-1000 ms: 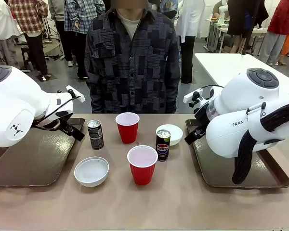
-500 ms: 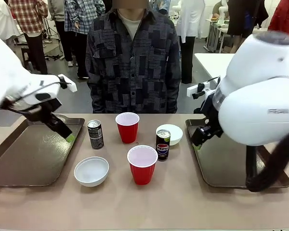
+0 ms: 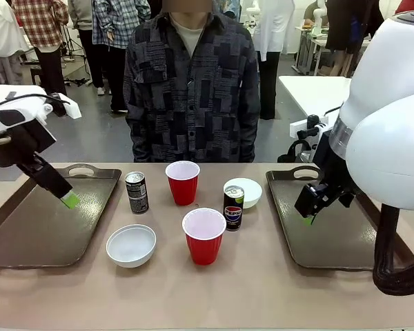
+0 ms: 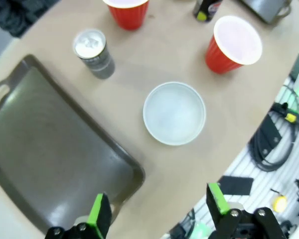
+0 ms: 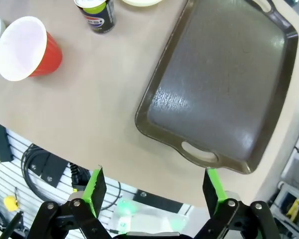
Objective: Prepare tableware on both trays.
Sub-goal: Pick up a Picnic Bowl from the table and place it on a Handle tray.
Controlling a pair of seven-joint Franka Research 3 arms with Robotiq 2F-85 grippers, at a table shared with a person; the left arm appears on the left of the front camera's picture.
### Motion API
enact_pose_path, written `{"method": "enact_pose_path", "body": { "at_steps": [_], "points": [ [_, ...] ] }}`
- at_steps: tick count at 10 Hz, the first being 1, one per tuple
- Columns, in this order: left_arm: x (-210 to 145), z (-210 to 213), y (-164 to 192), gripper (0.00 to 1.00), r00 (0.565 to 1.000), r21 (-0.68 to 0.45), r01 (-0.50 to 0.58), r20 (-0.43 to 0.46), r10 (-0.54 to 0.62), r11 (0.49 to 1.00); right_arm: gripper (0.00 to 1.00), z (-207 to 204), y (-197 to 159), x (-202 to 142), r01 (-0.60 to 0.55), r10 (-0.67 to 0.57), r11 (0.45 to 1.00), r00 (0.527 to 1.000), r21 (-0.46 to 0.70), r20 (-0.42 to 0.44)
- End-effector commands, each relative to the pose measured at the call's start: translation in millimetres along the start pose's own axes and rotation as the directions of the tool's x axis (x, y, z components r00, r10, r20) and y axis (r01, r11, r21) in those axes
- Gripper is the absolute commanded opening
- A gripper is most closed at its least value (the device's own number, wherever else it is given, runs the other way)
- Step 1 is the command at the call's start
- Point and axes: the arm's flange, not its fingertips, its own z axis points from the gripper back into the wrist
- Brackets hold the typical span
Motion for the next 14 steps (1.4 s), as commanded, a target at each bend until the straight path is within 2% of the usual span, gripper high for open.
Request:
{"method": "enact_pose_path", "body": {
  "at_steps": [1, 3, 4, 5, 6, 7, 9, 10, 12, 13, 14],
  "points": [
    [11, -16, 3, 1.00, 1.000, 0.001, 0.020, 0.010, -0.020, 1.000, 1.00, -4, 0, 3, -0.029, 0.030, 0.999, 1.000, 0.023, -0.001],
    [4, -7, 0, 1.00, 1.000, 0.005, 0.004, -0.004, -0.004, 1.000, 1.00, 0, 0, 0, -0.005, 0.005, 1.000, 1.000, 0.001, -0.001],
    [12, -16, 13, 1.00, 0.999, -0.134, -0.032, 0.009, 0.034, 0.990, 1.00, -13, -20, 8, 0.022, -0.016, 0.994, 0.998, 0.105, -0.057],
    [6, -17, 37, 1.00, 0.992, -0.341, -0.074, 0.074, 0.105, 0.937, 1.00, -15, -49, 0, 0.091, -0.087, 0.971, 0.996, 0.220, -0.029],
    [-4, -19, 53, 1.00, 0.981, -0.445, -0.086, 0.118, 0.154, 0.892, 1.00, -18, -78, -12, 0.146, -0.159, 0.933, 0.987, 0.330, 0.012],
    [-22, -25, 77, 1.00, 0.946, -0.556, -0.116, 0.190, 0.261, 0.823, 1.00, -22, -103, -32, 0.197, -0.245, 0.868, 0.968, 0.456, 0.047],
    [-59, -23, 109, 1.00, 0.885, -0.663, -0.150, 0.242, 0.399, 0.734, 1.00, -35, -145, -76, 0.266, -0.379, 0.744, 0.923, 0.614, 0.060],
    [-78, -18, 125, 1.00, 0.859, -0.677, -0.182, 0.244, 0.451, 0.713, 1.00, -42, -175, -100, 0.317, -0.471, 0.644, 0.882, 0.696, 0.034],
    [-109, 3, 150, 1.00, 0.829, -0.663, -0.235, 0.245, 0.502, 0.711, 1.00, -57, -214, -128, 0.353, -0.558, 0.520, 0.830, 0.778, -0.003],
    [-125, 9, 164, 1.00, 0.819, -0.665, -0.259, 0.233, 0.524, 0.701, 1.00, -62, -228, -139, 0.348, -0.569, 0.464, 0.822, 0.814, -0.026],
    [-140, 14, 176, 1.00, 0.807, -0.674, -0.283, 0.218, 0.549, 0.682, 1.00, -64, -234, -147, 0.339, -0.554, 0.434, 0.831, 0.834, -0.049]
  ]
}}
